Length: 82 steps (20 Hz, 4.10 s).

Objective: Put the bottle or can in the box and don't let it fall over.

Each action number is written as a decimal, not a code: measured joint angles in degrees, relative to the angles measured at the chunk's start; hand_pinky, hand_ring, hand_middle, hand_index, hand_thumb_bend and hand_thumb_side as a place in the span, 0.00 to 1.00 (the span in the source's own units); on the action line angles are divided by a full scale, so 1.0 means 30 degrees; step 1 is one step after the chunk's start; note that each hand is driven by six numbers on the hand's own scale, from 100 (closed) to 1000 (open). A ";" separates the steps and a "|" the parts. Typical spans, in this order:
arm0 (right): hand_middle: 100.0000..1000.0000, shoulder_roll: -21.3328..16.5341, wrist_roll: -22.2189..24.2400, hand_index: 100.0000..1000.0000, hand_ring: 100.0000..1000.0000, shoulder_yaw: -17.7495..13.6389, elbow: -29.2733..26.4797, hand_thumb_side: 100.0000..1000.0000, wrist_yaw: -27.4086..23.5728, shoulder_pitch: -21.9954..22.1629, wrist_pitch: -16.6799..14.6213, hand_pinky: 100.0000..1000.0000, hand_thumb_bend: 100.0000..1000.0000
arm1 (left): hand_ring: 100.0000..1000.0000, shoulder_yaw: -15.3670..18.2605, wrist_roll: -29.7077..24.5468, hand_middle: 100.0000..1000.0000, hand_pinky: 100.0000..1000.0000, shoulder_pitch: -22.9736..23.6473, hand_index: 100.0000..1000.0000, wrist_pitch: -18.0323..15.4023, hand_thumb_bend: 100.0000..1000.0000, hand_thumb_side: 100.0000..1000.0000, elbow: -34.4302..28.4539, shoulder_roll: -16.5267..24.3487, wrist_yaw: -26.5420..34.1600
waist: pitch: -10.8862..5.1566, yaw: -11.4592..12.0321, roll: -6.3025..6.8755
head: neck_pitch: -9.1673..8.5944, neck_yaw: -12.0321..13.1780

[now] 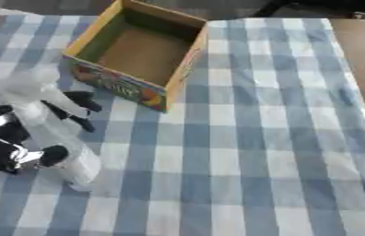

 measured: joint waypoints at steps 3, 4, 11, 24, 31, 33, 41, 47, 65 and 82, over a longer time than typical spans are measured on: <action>1.00 0.0033 0.0032 0.99 1.00 0.0000 0.0001 0.68 0.0000 -0.0002 -0.0021 0.84 0.00 | 0.71 -0.0114 -0.0065 0.85 1.00 0.0239 1.00 -0.0069 0.31 0.41 0.0215 0.0000 -0.0327 | 0.0030 0.0007 -0.0010 | -0.0002 0.0000; 1.00 0.0063 0.0037 0.99 1.00 0.0000 0.0001 0.68 0.0001 -0.0002 -0.0024 0.84 0.00 | 0.71 -0.0134 -0.0093 0.85 1.00 0.0319 1.00 -0.0104 0.31 0.41 0.0285 0.0000 -0.0430 | 0.0033 0.0007 -0.0011 | -0.0004 0.0002; 1.00 0.0128 0.0067 0.99 1.00 -0.0002 0.0006 0.68 0.0014 -0.0011 -0.0047 0.84 0.00 | 0.70 -0.0243 -0.0127 0.84 1.00 0.0838 0.99 -0.0945 0.31 0.37 0.0443 0.0000 -0.1466 | 0.0104 0.0043 -0.0092 | -0.0123 0.0006; 1.00 0.0147 0.0097 0.99 1.00 -0.0005 0.0008 0.68 0.0014 -0.0039 -0.0053 0.84 0.00 | 0.70 -0.0580 0.0577 0.83 1.00 0.1352 0.97 -0.2496 0.33 0.38 0.1939 -0.0060 -0.3539 | 0.0311 0.0062 -0.0228 | -0.0172 0.0107; 1.00 0.0150 0.0137 0.99 1.00 -0.0005 0.0013 0.68 0.0014 -0.0079 -0.0022 0.84 0.00 | 0.67 -0.0766 0.1112 0.82 1.00 0.1354 0.85 -0.3126 0.03 0.26 0.2063 -0.0170 -0.4049 | 0.0311 0.0060 -0.0228 | -0.0197 0.0145; 1.00 0.0151 0.0156 0.99 1.00 -0.0005 0.0016 0.68 0.0014 -0.0089 -0.0004 0.84 0.00 | 0.66 -0.0827 0.1117 0.80 1.00 0.1353 0.79 -0.3184 0.00 0.19 0.2057 -0.0203 -0.3957 | 0.0311 0.0053 -0.0221 | -0.0230 0.0147; 1.00 0.0190 0.0167 0.99 1.00 -0.0010 0.0106 0.69 0.0014 -0.0082 0.0007 0.84 0.00 | 0.62 -0.0830 0.0889 0.77 1.00 0.1352 0.55 -0.2902 0.00 0.19 0.2066 -0.0320 -0.3531 | 0.0310 0.0048 -0.0222 | -0.0241 0.0149; 1.00 0.0273 0.0216 0.99 1.00 -0.0010 0.0109 0.69 0.0014 -0.0041 -0.0029 0.84 0.00 | 0.61 -0.0823 0.1007 0.76 1.00 0.1340 0.43 -0.2531 0.00 0.27 0.2053 -0.0324 -0.3011 | 0.0309 0.0046 -0.0239 | -0.0241 0.0156; 1.00 0.0276 0.0327 0.99 1.00 -0.0011 0.0111 0.68 0.0012 -0.0003 0.0012 0.85 0.00 | 0.57 -0.0534 0.2440 0.72 1.00 0.0170 0.27 -0.2433 0.00 0.37 0.0954 -0.0328 -0.1624 | 0.0302 0.0022 -0.0221 | -0.0229 0.0161; 1.00 0.0273 0.0510 0.99 1.00 0.0005 0.0114 0.69 -0.0022 0.0168 0.0022 0.85 0.00 | 0.56 0.0123 0.5354 0.72 1.00 -0.6249 0.26 -0.1484 0.00 0.36 0.1921 0.0166 0.0781 | -0.0052 -0.0454 -0.0036 | -0.0131 0.0083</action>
